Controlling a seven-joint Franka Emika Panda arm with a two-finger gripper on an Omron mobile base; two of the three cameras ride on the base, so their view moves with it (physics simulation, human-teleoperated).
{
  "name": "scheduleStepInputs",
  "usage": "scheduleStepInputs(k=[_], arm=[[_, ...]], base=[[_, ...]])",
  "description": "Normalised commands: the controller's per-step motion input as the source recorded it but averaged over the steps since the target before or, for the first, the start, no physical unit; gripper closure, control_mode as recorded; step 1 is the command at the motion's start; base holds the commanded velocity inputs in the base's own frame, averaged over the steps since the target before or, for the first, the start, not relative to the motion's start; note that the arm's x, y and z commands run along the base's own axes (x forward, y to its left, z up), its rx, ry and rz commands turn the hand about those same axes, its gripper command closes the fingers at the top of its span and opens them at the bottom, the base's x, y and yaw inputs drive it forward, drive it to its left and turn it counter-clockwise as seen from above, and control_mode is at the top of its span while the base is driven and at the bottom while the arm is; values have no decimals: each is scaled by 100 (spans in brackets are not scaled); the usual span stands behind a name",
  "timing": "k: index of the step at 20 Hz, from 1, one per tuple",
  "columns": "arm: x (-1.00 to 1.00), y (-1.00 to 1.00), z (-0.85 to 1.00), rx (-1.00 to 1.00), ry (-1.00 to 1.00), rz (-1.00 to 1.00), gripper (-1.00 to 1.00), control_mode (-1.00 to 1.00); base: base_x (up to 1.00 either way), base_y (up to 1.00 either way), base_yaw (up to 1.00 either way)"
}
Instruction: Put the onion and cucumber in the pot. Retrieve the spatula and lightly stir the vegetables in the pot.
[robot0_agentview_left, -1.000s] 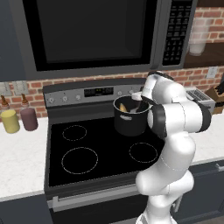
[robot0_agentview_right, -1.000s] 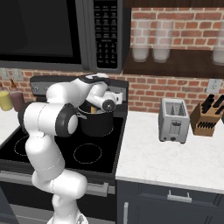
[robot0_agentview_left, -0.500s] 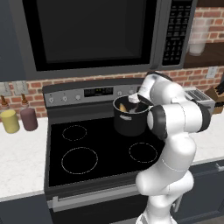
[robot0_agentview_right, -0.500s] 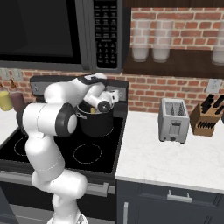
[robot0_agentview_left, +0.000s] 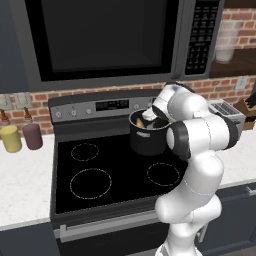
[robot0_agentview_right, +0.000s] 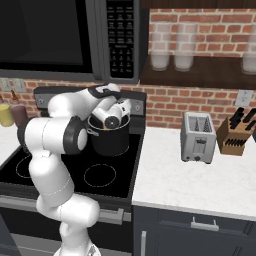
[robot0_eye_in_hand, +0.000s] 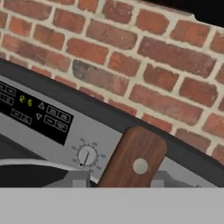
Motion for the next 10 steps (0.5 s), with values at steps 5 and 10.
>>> scheduleStepInputs(k=[5, 10], arm=[[6, 66, 0, -14, 7, 1, 100, -100], [0, 47, 6, -2, 27, 8, 100, -100]], base=[[0, 0, 0], [0, 0, 0]])
